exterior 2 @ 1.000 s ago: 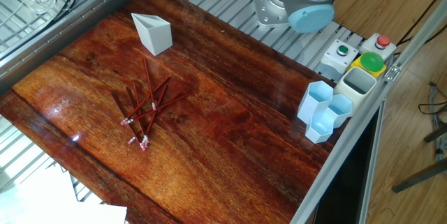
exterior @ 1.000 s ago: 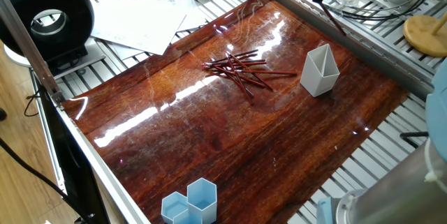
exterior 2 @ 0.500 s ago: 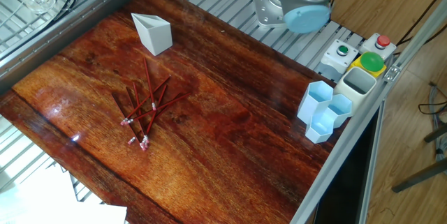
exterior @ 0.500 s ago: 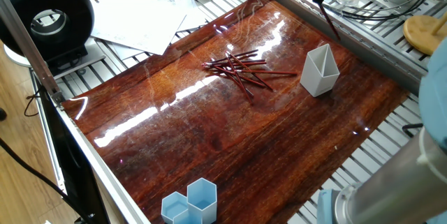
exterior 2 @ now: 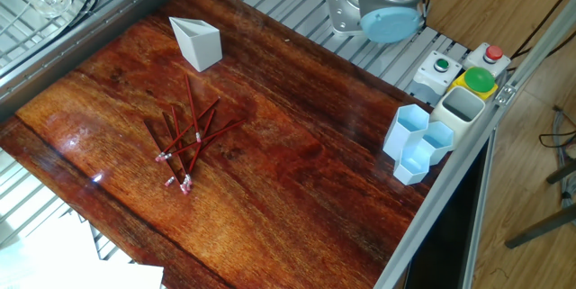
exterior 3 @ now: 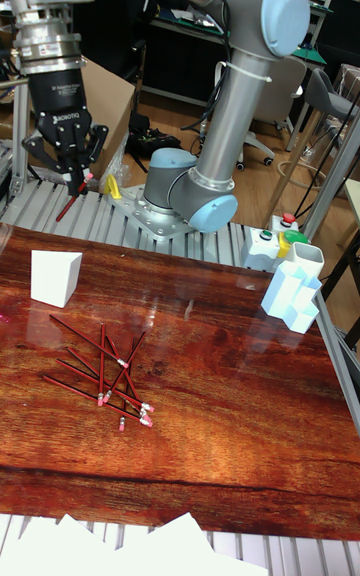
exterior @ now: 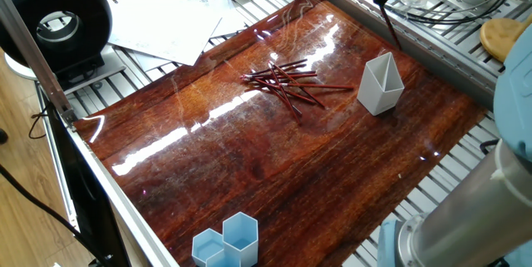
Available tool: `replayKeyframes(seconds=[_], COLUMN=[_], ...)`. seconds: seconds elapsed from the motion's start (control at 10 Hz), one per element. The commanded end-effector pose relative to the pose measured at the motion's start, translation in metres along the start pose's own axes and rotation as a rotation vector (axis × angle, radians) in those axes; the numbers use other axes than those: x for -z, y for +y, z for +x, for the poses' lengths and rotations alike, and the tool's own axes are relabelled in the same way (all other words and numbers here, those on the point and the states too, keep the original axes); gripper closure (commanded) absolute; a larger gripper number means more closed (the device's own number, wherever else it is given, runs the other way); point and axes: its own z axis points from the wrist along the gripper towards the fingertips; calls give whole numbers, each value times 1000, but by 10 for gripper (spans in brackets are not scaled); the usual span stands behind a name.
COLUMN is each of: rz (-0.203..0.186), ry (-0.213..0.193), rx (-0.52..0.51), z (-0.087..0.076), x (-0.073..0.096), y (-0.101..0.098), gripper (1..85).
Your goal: Put the pen into the pen holder
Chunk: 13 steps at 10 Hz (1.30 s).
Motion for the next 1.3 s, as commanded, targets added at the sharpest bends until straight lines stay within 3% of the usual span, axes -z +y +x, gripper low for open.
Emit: replayKeyframes(seconds=[0.0, 0.1, 0.2, 0.4, 0.7, 0.8, 1.0, 1.2], rz=[56, 51, 38, 51, 71, 69, 87, 76], ry=[55, 58, 4, 13, -95, -128, -121, -114], rx=[-96, -161, -196, -185, -146, -132, -131, -146], z=[18, 19, 4, 7, -7, -6, 7, 11], x=[2, 2, 1, 1, 0, -10, -21, -27], y=[-16, -14, -11, -15, -24, -27, -31, -26], gripper=[847, 847, 847, 847, 847, 847, 847, 847])
